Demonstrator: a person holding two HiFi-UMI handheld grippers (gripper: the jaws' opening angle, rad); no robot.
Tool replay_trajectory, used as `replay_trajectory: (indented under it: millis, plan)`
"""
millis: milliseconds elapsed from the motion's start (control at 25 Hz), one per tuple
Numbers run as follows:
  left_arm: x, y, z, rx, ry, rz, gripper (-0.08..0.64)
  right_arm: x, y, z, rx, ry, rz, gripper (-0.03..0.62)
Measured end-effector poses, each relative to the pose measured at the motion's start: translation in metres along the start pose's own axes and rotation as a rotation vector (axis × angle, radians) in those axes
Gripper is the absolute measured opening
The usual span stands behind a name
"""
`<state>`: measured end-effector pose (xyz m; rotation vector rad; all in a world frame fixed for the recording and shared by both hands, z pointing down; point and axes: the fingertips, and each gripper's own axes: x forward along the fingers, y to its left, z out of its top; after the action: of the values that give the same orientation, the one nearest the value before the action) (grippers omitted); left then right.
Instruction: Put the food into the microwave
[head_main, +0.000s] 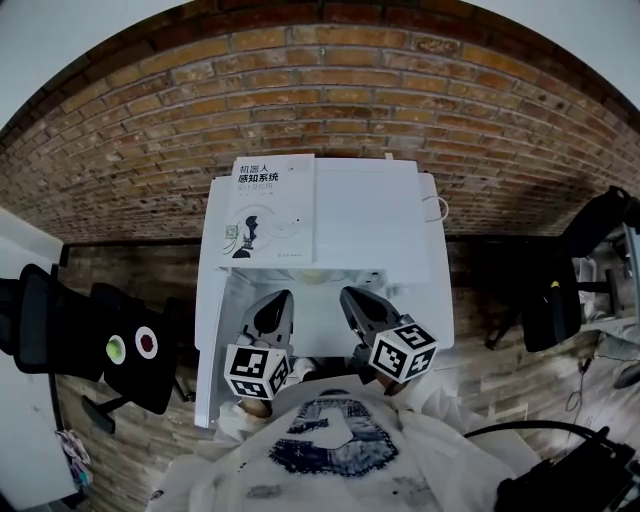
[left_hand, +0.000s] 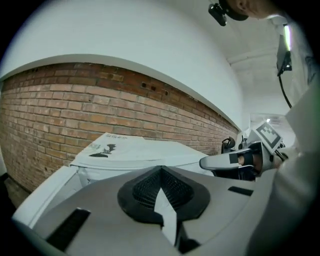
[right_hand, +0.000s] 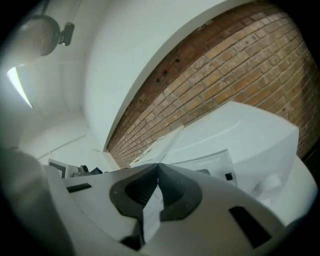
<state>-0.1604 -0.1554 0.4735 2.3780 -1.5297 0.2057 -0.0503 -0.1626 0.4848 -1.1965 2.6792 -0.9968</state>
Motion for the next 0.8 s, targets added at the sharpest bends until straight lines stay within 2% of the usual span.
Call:
replay_trajectory:
  millis: [280,440,560,800]
  plan:
    - [-0.011,-0.007,0.036,0.098,-0.048,0.025,0.008,-0.016,0.024,0.038,-0.185,-0.051,-0.006,0.015]
    - [-0.017,-0.009,0.049,0.112,-0.074,0.035,0.008,-0.02,0.031,0.047,-0.252,-0.066,-0.014,0.014]
    - [-0.017,-0.01,0.052,0.13,-0.081,0.043,0.008,-0.02,0.032,0.048,-0.261,-0.076,-0.018,0.014]
    - [-0.014,-0.007,0.043,0.104,-0.06,0.039,0.008,-0.017,0.029,0.044,-0.269,-0.072,-0.033,0.012]
